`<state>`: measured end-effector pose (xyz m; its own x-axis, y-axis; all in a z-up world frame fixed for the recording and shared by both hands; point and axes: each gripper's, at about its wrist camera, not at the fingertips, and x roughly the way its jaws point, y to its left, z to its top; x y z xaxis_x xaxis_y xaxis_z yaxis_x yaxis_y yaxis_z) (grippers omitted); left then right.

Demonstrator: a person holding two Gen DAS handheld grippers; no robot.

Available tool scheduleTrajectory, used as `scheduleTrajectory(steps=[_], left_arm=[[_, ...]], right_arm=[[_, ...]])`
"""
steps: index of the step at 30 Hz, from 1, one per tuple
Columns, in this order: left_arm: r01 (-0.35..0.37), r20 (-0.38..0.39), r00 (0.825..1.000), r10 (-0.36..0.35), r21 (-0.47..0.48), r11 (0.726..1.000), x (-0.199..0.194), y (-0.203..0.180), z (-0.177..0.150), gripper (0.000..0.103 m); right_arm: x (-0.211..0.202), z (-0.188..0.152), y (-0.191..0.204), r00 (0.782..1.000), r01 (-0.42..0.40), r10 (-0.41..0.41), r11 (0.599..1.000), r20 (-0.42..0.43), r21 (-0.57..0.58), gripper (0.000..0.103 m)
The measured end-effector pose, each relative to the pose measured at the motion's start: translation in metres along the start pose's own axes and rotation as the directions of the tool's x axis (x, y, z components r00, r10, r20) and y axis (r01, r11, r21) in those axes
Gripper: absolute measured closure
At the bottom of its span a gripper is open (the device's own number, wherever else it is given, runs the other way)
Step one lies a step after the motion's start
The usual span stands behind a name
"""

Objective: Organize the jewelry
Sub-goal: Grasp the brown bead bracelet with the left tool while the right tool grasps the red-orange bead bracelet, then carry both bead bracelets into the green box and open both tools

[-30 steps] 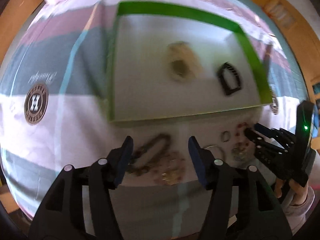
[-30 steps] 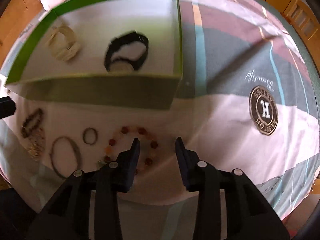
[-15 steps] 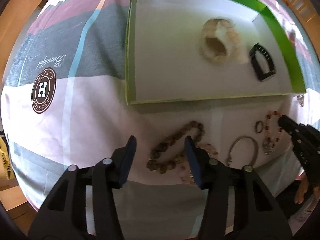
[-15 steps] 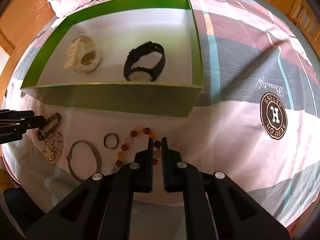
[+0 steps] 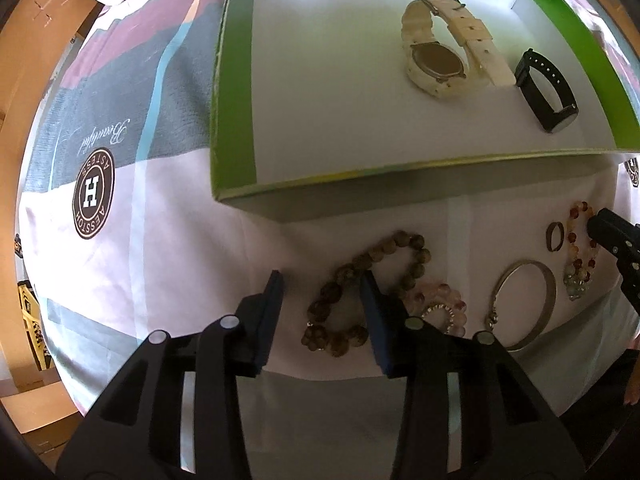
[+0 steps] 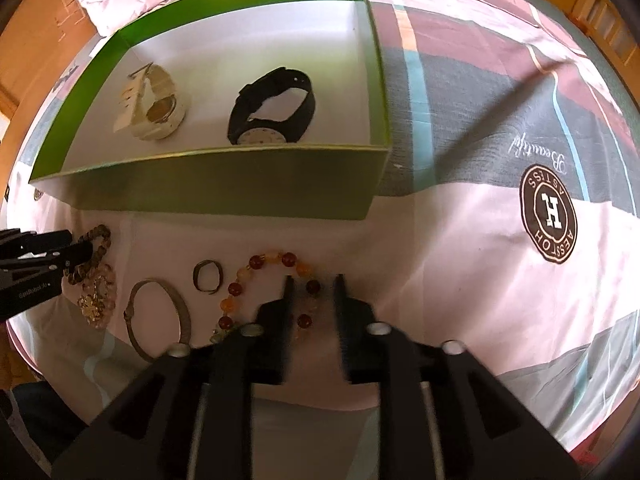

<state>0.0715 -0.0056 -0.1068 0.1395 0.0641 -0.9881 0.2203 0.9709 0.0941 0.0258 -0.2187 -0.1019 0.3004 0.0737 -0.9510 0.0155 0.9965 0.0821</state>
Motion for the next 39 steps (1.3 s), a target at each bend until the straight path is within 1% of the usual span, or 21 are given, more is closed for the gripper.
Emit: scheduleTrajectory(steps=[3,4,7,11,13,14,20,21,23,24,25,26,28,30,34,39], left_arm=[[0.011,0.016,1.0,-0.011,-0.006,1.0,-0.005,-0.011,-0.002,0.086],[-0.004,0.024,1.0,0.004,-0.011,1.0,-0.006,-0.013,-0.003,0.087],[-0.063,0.04,0.997,0.063,-0.009,0.998,-0.007,-0.024,-0.003,0.089],[-0.136,0.058,0.989,0.134,0.042,0.99,-0.008,-0.051,0.0,0.09],[-0.186,0.069,0.981,0.181,0.075,0.98,-0.007,-0.062,0.0,0.086],[-0.193,0.071,0.98,0.188,0.077,0.978,-0.007,-0.063,0.0,0.085],[-0.136,0.063,0.989,0.133,0.048,0.99,-0.011,-0.055,-0.001,0.082],[-0.127,0.064,0.99,0.124,0.044,0.991,-0.011,-0.056,-0.001,0.083],[-0.109,0.063,0.992,0.107,0.038,0.993,-0.014,-0.052,-0.003,0.086],[-0.096,0.063,0.994,0.093,0.033,0.995,-0.015,-0.052,-0.002,0.089],[-0.091,0.064,0.994,0.089,0.028,0.995,-0.016,-0.046,-0.011,0.089],[-0.082,0.065,0.995,0.081,0.022,0.996,-0.015,-0.042,-0.012,0.089],[-0.061,0.072,0.996,0.06,0.012,0.998,-0.018,-0.037,-0.012,0.092],[-0.021,0.089,0.996,0.02,0.012,1.0,-0.021,-0.032,-0.009,0.092],[0.009,0.139,0.99,-0.013,0.029,1.0,-0.035,-0.034,-0.01,0.092],[0.095,0.2,0.974,-0.106,0.064,0.993,-0.06,-0.043,-0.019,0.092]], right_arm=[[0.005,0.0,-0.004,1.0,0.02,-0.02,1.0,0.009,-0.013,0.08],[0.007,-0.001,-0.003,1.0,0.024,-0.024,1.0,0.009,-0.018,0.08],[0.013,-0.002,-0.002,0.999,0.043,-0.042,0.998,0.016,-0.037,0.08],[0.016,-0.002,0.007,0.995,0.094,-0.091,0.992,0.043,-0.088,0.081],[0.019,-0.002,0.012,0.993,0.113,-0.107,0.988,0.056,-0.103,0.081],[0.021,-0.002,0.013,0.992,0.119,-0.112,0.987,0.061,-0.107,0.081],[0.021,0.0,0.016,0.987,0.151,-0.141,0.98,0.078,-0.133,0.081],[0.022,0.0,0.017,0.986,0.155,-0.145,0.978,0.08,-0.137,0.081],[0.018,-0.001,0.015,0.986,0.155,-0.144,0.978,0.083,-0.14,0.081],[0.016,-0.004,0.019,0.986,0.154,-0.144,0.978,0.084,-0.139,0.082],[0.016,-0.004,0.019,0.989,0.136,-0.126,0.981,0.081,-0.137,0.089],[0.014,-0.006,0.022,0.99,0.125,-0.115,0.983,0.079,-0.136,0.093],[0.01,-0.011,0.032,0.989,0.128,-0.117,0.982,0.086,-0.141,0.094],[0.008,-0.012,0.033,0.991,0.108,-0.097,0.985,0.088,-0.136,0.096],[-0.002,-0.015,0.041,0.993,0.074,-0.061,0.989,0.104,-0.128,0.096],[-0.013,-0.016,0.05,0.991,0.045,-0.026,0.989,0.133,-0.142,0.096]])
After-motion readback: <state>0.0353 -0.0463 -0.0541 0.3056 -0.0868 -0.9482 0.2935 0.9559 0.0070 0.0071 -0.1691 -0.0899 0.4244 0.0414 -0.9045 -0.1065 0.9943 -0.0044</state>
